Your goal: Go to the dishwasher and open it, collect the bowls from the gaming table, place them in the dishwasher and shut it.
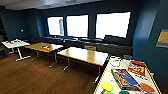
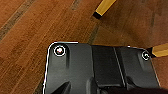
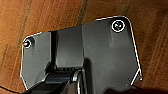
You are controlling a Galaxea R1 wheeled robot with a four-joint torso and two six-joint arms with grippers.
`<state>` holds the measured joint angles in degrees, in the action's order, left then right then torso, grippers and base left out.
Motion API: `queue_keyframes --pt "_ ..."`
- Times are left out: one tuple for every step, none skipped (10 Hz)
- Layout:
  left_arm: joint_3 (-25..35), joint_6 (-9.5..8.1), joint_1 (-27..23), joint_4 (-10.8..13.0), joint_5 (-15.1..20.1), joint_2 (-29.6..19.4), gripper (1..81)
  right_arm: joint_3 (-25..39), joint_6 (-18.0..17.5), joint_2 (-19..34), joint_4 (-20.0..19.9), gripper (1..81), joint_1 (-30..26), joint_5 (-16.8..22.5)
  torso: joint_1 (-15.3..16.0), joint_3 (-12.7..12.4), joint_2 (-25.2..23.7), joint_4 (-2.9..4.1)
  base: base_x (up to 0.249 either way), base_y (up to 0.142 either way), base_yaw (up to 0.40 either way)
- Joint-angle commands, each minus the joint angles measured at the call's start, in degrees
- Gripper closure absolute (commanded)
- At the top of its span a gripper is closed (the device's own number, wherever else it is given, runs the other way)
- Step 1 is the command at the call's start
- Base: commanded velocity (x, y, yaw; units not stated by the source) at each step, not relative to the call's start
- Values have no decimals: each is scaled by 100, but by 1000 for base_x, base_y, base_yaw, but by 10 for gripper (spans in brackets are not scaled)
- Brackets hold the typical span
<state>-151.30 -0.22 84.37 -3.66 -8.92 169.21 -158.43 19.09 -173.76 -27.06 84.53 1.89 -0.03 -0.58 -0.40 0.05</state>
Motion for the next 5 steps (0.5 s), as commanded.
queue_keyframes --pt "12 -22 -328 5 251 -44 10 -3 16 15 -10 10 -353 312 3 0 0 0 0 0 -387" --pt "12 -22 -329 5 242 -44 10 -3 16 15 -10 10 -353 312 3 0 0 0 0 0 -387" --pt "12 -22 -329 5 242 -36 10 -3 16 24 -10 10 -362 312 3 0 0 0 0 0 -388" --pt "12 -14 -328 5 242 -44 10 -3 16 23 -10 10 -361 312 3 0 0 0 0 0 -388" --pt "12 -22 -329 5 242 -44 10 -3 16 15 -10 10 -362 312 3 0 0 0 0 0 -388"
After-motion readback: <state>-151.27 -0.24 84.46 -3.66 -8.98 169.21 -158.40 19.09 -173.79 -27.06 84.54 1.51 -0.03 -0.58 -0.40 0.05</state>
